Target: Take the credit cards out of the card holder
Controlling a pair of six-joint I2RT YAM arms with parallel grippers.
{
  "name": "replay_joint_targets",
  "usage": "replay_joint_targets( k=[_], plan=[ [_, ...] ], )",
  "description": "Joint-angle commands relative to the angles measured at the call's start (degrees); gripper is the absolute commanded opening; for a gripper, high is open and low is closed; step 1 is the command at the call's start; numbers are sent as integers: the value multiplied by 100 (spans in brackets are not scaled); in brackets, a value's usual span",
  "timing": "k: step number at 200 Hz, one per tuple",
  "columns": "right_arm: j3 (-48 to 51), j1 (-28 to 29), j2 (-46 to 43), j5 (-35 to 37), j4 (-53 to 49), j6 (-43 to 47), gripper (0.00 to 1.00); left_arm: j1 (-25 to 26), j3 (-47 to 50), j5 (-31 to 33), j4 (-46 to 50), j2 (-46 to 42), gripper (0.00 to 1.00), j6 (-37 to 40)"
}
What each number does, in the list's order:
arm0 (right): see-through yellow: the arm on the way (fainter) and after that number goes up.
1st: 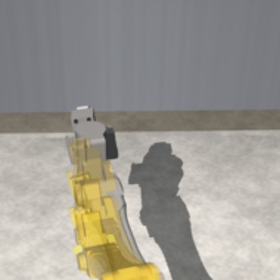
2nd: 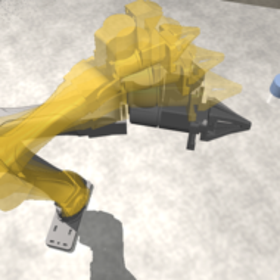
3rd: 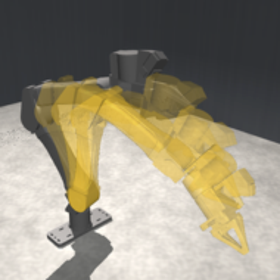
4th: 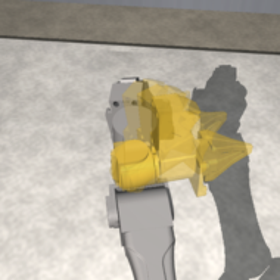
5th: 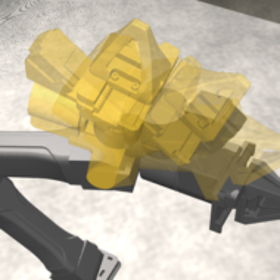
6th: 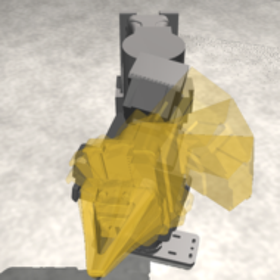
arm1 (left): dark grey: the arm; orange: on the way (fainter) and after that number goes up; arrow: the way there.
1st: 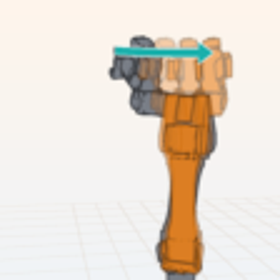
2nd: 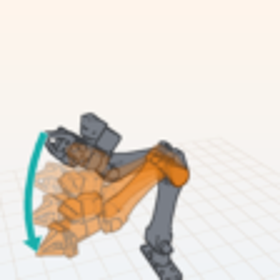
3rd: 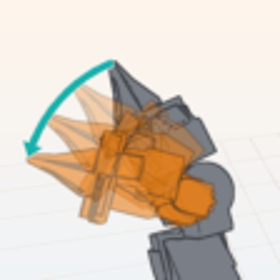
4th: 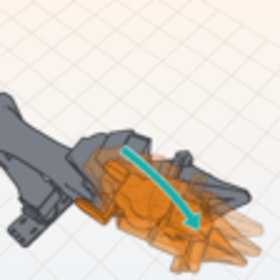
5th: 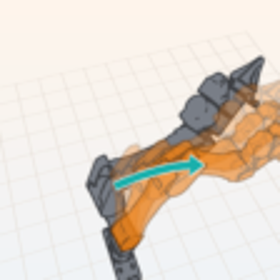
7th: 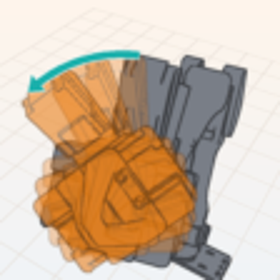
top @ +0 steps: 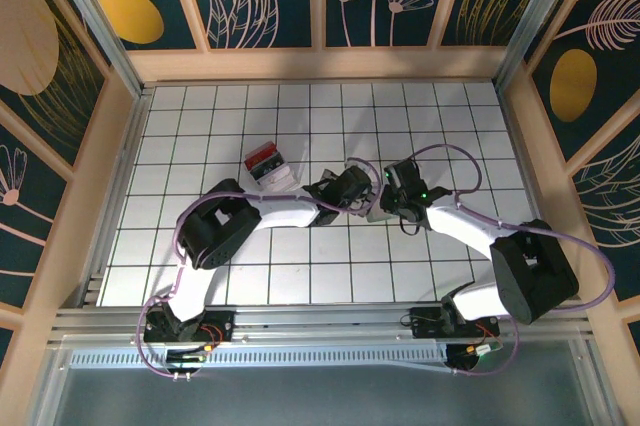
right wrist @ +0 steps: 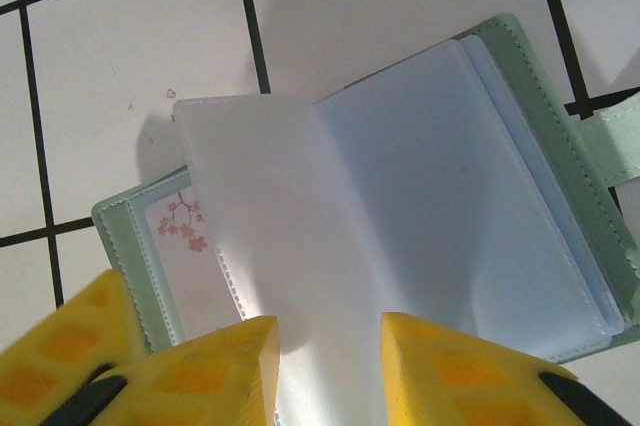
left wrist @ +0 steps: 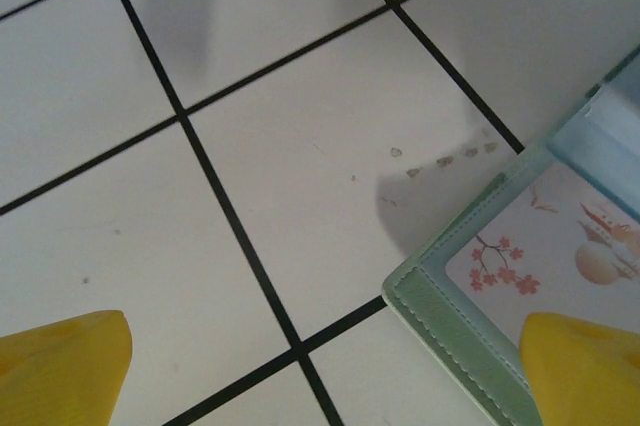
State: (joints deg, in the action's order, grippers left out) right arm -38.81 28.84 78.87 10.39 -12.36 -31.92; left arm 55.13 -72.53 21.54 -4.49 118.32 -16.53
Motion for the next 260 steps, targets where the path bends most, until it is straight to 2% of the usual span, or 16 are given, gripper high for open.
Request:
replay_joint_targets(
  k=[1, 98, 130, 207, 238, 260],
  plan=[
    [127, -134, -135, 26, 45, -37, 32, -15, -220, 119, 83, 222, 99, 106],
    [163, -981, -82, -108, 252, 354, 32, -16, -255, 682, 440, 501, 99, 83],
    [260, -1325, -100, -347, 377, 434, 32, -19, -165, 770, 483, 464, 99, 46],
    [0, -1404, -688, -357, -97, 488, 33, -16, 180, 1200, 640, 291, 99, 4],
    [-31, -1399, -963, -915, -124, 470, 30, -11, 364, 1390, 691, 135, 99, 36],
    [4, -1382, -1043, -1661, -18, 386, 28, -18, 527, 1492, 722, -5, 99, 38]
  ],
)
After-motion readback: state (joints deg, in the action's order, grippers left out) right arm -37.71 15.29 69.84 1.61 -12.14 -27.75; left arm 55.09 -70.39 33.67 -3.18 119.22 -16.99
